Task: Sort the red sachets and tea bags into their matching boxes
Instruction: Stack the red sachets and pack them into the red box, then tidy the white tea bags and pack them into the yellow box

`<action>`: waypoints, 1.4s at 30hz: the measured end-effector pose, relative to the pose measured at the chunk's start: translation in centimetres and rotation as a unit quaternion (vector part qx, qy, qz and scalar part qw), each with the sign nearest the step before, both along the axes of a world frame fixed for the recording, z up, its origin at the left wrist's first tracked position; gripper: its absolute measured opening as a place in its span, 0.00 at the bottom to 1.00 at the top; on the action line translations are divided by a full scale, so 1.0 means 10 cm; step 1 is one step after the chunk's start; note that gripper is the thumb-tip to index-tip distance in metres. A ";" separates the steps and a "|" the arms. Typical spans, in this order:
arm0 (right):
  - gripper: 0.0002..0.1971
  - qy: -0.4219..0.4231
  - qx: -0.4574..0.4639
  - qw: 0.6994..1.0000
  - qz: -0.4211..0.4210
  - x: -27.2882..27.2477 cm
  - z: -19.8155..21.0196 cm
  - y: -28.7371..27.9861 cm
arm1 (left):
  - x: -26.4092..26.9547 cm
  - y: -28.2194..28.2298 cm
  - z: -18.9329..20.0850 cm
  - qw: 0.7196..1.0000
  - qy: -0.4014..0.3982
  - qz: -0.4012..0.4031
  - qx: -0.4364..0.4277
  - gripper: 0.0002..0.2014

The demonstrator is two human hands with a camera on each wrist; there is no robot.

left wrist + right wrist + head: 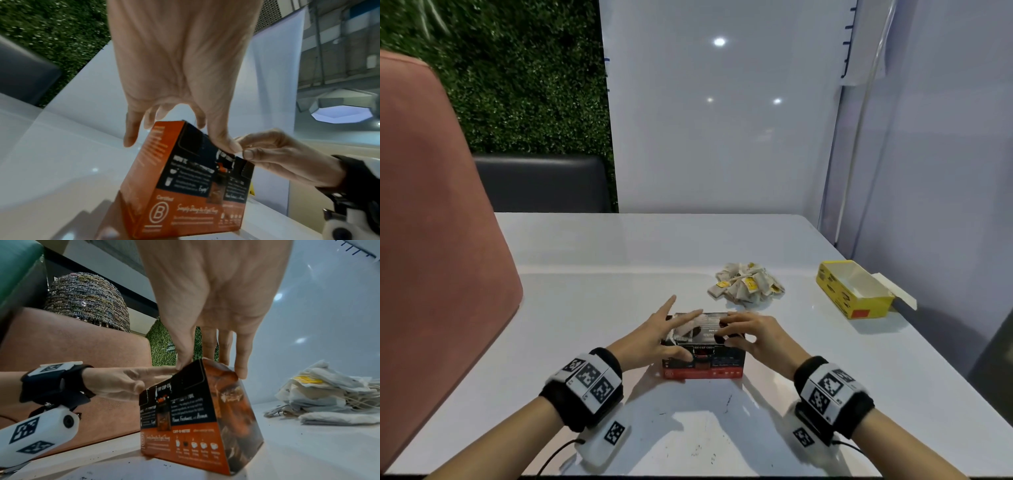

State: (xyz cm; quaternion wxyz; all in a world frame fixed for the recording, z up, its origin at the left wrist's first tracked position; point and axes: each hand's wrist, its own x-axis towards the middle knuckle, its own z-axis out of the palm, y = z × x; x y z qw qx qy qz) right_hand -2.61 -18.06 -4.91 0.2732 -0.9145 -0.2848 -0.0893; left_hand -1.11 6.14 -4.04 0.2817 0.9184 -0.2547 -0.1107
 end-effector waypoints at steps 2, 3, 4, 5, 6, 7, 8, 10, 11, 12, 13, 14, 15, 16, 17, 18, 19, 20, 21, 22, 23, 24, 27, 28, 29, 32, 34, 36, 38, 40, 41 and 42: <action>0.12 -0.003 -0.004 1.000 -0.001 0.01 0.00 0.00 | -0.03 -0.05 0.00 0.998 -0.037 -0.027 0.038 0.32; 0.12 -0.004 -0.004 1.000 -0.003 0.01 -0.01 0.00 | -0.05 -0.08 0.01 0.996 -0.055 -0.042 0.063 0.30; 0.12 -0.004 -0.005 1.000 -0.005 0.01 -0.01 0.00 | -0.07 -0.10 0.01 0.992 -0.068 -0.051 0.090 0.29; 0.12 -0.005 -0.006 1.000 -0.006 0.01 -0.01 0.00 | -0.08 -0.12 0.00 0.988 -0.079 -0.058 0.117 0.30; 0.12 -0.006 -0.010 1.000 -0.006 0.01 0.00 0.00 | -0.09 -0.13 -0.01 0.984 -0.089 -0.060 0.144 0.30; 0.12 -0.006 -0.012 1.000 -0.004 0.02 0.00 0.01 | -0.09 -0.14 -0.02 0.979 -0.102 -0.061 0.167 0.31; 0.12 -0.002 -0.015 1.000 -0.002 0.02 0.00 0.01 | -0.08 -0.14 -0.04 0.975 -0.115 -0.061 0.182 0.32; 0.13 0.009 -0.015 1.000 -0.005 0.04 0.01 0.01 | -0.04 -0.12 -0.09 0.970 -0.128 -0.061 0.196 0.33; 0.14 0.017 -0.013 1.000 -0.014 0.06 0.03 -0.01 | -0.02 -0.10 -0.10 0.970 -0.130 -0.058 0.199 0.32; 0.15 0.025 -0.008 0.999 -0.024 0.08 0.07 -0.03 | -0.01 -0.07 -0.11 0.970 -0.130 -0.053 0.201 0.31; 0.16 0.036 0.000 0.999 -0.037 0.12 0.11 -0.06 | 0.00 -0.03 -0.10 0.969 -0.129 -0.046 0.206 0.30; 0.19 0.050 0.012 0.997 -0.050 0.17 0.18 -0.09 | 0.01 0.01 -0.08 0.968 -0.128 -0.039 0.212 0.29; 0.22 0.066 0.020 0.996 -0.064 0.24 0.25 -0.14 | 0.01 0.05 -0.06 0.967 -0.125 -0.032 0.217 0.29; 0.26 0.082 0.015 0.993 -0.083 0.34 0.32 -0.19 | 0.04 0.11 -0.04 0.967 -0.122 -0.023 0.221 0.29; 0.30 0.095 -0.006 0.990 -0.106 0.47 0.38 -0.24 | 0.08 0.18 -0.02 0.967 -0.119 -0.012 0.225 0.29; 0.34 0.110 -0.034 0.985 -0.131 0.61 0.43 -0.29 | 0.14 0.25 0.00 0.967 -0.117 0.000 0.228 0.29; 0.37 0.130 -0.056 0.978 -0.156 0.77 0.47 -0.34 | 0.21 0.33 0.02 0.966 -0.112 0.012 0.231 0.29; 0.40 0.152 -0.072 0.969 -0.179 0.92 0.50 -0.37 | 0.29 0.41 0.03 0.966 -0.106 0.024 0.233 0.29; 0.41 0.169 -0.086 0.962 -0.197 1.06 0.52 -0.38 | 0.38 0.48 0.04 0.967 -0.101 0.035 0.233 0.29; 0.43 0.180 -0.102 0.956 -0.210 1.21 0.53 -0.37 | 0.48 0.53 0.05 0.967 -0.098 0.047 0.231 0.29; 0.43 0.192 -0.118 0.950 -0.217 1.34 0.52 -0.35 | 0.59 0.59 0.05 0.967 -0.097 0.059 0.228 0.29; 0.42 0.199 -0.139 0.944 -0.222 1.45 0.50 -0.31 | 0.69 0.63 0.06 0.967 -0.098 0.071 0.225 0.29; 0.41 0.200 -0.219 0.927 -0.229 1.75 0.31 -0.20 | 1.01 0.77 0.05 0.966 -0.095 0.095 0.219 0.30; 0.47 0.206 -0.242 0.921 -0.224 1.89 0.21 -0.20 | 1.11 0.81 0.04 0.967 -0.093 0.100 0.217 0.31; 0.54 0.210 -0.262 0.915 -0.225 2.09 0.05 -0.23 | 1.20 0.85 0.04 0.967 -0.091 0.105 0.214 0.31; 0.62 0.222 -0.305 0.902 -0.211 2.42 -0.13 -0.24 | 1.39 0.88 0.04 0.968 -0.090 0.116 0.206 0.32; 0.60 0.235 -0.328 0.896 -0.186 2.36 0.02 -0.14 | 1.47 0.88 0.03 0.966 -0.095 0.120 0.207 0.31; 0.57 0.215 -0.358 0.893 -0.170 2.29 0.14 -0.06 | 1.51 0.89 0.00 0.967 -0.098 0.120 0.202 0.31; 0.56 0.212 -0.373 0.889 -0.161 2.30 0.18 -0.03 | 1.53 0.90 -0.01 0.968 -0.092 0.118 0.200 0.31; 0.56 0.221 -0.377 0.885 -0.157 2.28 0.22 -0.01 | 1.53 0.89 0.01 0.969 -0.086 0.116 0.201 0.31; 0.56 0.228 -0.372 0.887 -0.154 2.25 0.24 -0.01 | 1.52 0.88 0.03 0.968 -0.085 0.115 0.206 0.31; 0.56 0.233 -0.363 0.889 -0.155 2.20 0.25 -0.03 | 1.52 0.87 0.05 0.967 -0.082 0.116 0.212 0.31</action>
